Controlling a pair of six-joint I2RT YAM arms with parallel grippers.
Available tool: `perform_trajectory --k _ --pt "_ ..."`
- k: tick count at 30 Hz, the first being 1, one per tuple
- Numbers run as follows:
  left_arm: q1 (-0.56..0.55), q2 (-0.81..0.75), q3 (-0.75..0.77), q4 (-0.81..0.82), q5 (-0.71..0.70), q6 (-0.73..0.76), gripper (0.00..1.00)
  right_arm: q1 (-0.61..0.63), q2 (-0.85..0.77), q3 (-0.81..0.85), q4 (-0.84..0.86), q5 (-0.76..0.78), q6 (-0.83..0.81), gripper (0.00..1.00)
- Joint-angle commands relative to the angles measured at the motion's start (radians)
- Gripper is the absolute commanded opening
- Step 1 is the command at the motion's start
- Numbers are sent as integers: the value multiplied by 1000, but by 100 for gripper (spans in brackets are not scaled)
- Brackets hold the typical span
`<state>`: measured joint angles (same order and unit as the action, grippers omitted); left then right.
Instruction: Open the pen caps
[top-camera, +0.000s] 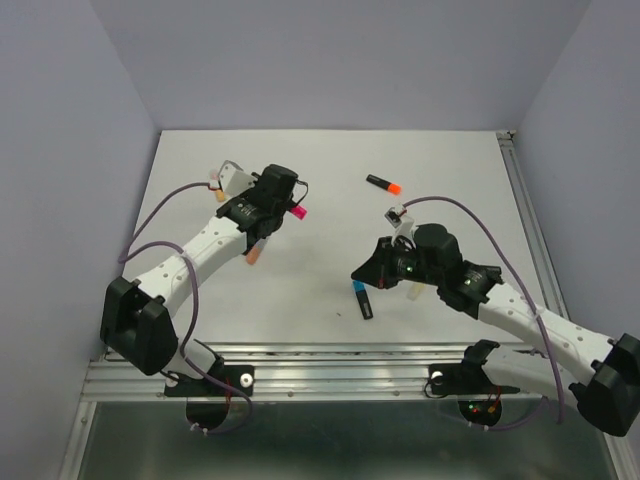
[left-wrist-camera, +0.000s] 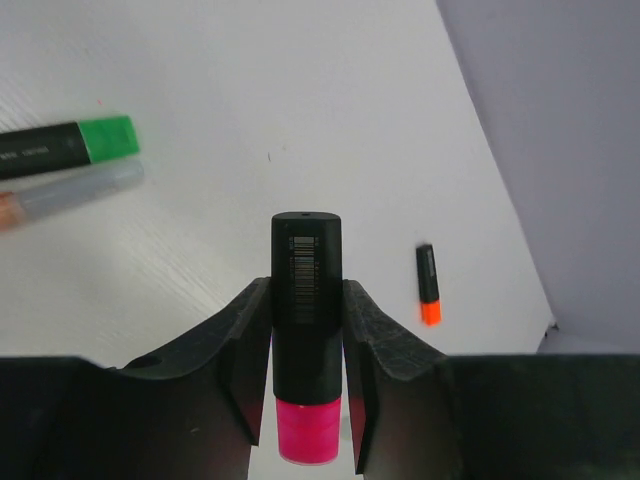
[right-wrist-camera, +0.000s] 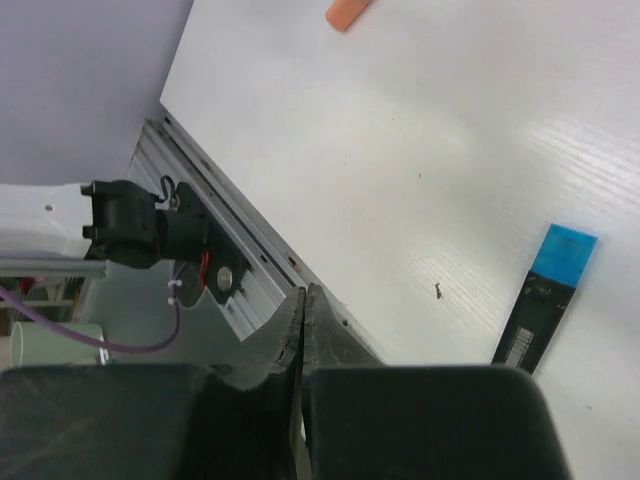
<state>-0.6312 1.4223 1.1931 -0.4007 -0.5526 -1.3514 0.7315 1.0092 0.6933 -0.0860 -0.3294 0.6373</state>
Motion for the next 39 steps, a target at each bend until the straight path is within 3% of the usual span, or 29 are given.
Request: perform_trajectory --k 1,7,8,9,10,12,13,21,33,39 --pt "40 -20 26 -27 -142 52 0 9 -58 -35 -64 -36 21 1" --pt "42 -65 -24 63 -35 168 0 9 -46 0 -9 -53 -36 1" --pt "44 -84 -32 75 -15 182 0 9 -35 17 -9 -43 -37 6" --pt "39 -97 -39 85 18 190 0 9 -23 28 -6 -34 -56 17" --pt "33 -109 -61 100 38 224 0 9 -3 40 6 -31 -63 39" --pt "-2 -147 -85 129 77 233 0 9 20 63 55 -28 -76 54" --pt "-19 -157 -98 141 85 235 0 9 37 72 67 -30 -76 66" --pt "-189 -163 -130 138 85 161 0 9 204 158 200 -105 -106 89" --pt "-239 -126 -115 122 83 109 0 9 252 195 232 -36 -126 87" --pt "-249 -120 -115 120 85 106 0 9 276 210 242 -26 -126 67"
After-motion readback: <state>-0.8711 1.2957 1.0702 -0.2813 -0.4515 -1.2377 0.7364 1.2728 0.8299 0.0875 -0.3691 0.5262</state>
